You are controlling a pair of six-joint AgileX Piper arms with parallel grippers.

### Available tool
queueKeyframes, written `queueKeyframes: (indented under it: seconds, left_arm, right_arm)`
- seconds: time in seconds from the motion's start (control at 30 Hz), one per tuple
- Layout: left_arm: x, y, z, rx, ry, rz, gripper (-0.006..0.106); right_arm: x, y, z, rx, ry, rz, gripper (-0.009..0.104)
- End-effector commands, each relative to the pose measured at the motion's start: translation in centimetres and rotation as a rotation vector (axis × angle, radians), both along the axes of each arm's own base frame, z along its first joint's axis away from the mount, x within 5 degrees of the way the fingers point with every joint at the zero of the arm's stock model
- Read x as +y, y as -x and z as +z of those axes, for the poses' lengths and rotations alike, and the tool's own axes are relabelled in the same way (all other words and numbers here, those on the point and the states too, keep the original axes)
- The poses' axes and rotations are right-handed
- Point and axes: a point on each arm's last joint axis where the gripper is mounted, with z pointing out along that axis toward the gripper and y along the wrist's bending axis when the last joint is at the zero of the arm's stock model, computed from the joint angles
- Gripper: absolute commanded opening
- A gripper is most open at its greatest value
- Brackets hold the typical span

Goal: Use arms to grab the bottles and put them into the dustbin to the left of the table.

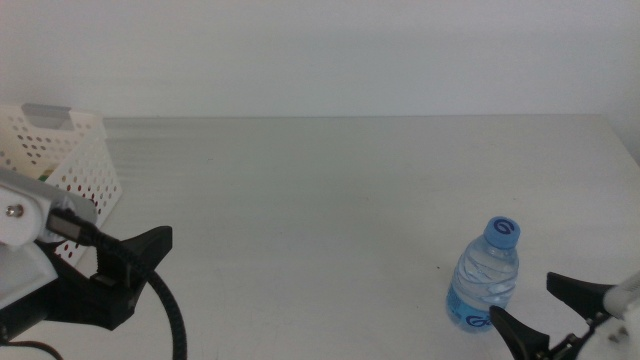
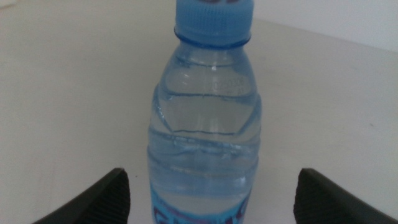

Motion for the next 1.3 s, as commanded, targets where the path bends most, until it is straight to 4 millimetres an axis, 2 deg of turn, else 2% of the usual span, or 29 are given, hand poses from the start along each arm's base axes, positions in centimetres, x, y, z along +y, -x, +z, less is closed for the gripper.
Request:
queueKeyframes:
  seconds: [0.0, 0.23, 0.4, 0.63, 0.73, 0.83, 0.9, 1.07, 1.27]
  left_arm:
    - [-0.1, -0.2, 1.7, -0.093, 0.061, 0.004, 0.09]
    - [-0.1, -0.2, 1.7, -0.093, 0.061, 0.004, 0.09]
    - [-0.1, -0.2, 1.7, -0.093, 0.061, 0.004, 0.09]
    - [-0.1, -0.2, 1.7, -0.093, 0.061, 0.004, 0.09]
    - [-0.1, -0.2, 1.7, -0.093, 0.061, 0.004, 0.09]
    - [-0.1, -0.2, 1.7, -0.093, 0.061, 0.004, 0.09]
    - [-0.1, -0.2, 1.7, -0.093, 0.061, 0.004, 0.09]
    - [-0.1, -0.2, 1.7, -0.093, 0.061, 0.004, 0.09]
    - [-0.1, -0.2, 1.7, -0.093, 0.061, 0.004, 0.09]
  right_arm:
    - [0.6, -1.3, 1.3, -0.114, -0.029, 0.016, 0.096]
    - [1.6, -4.1, 1.6, -0.121, -0.03, 0.017, 0.096]
    - [2.4, -5.8, 0.8, -0.088, -0.016, 0.024, 0.096]
    - [3.2, -7.1, -0.2, -0.062, 0.005, 0.069, 0.094]
    - [3.3, -7.5, -0.2, -0.065, 0.001, 0.059, 0.079]
    - [3.4, -7.5, 0.1, -0.095, -0.038, 0.067, 0.039]
    - [3.6, -7.5, 0.5, -0.102, -0.106, 0.072, 0.001]
    - [4.7, -8.8, 1.8, -0.115, -0.192, 0.125, 0.0]
    - [8.3, -12.3, 5.0, -0.154, -0.162, 0.28, 0.0]
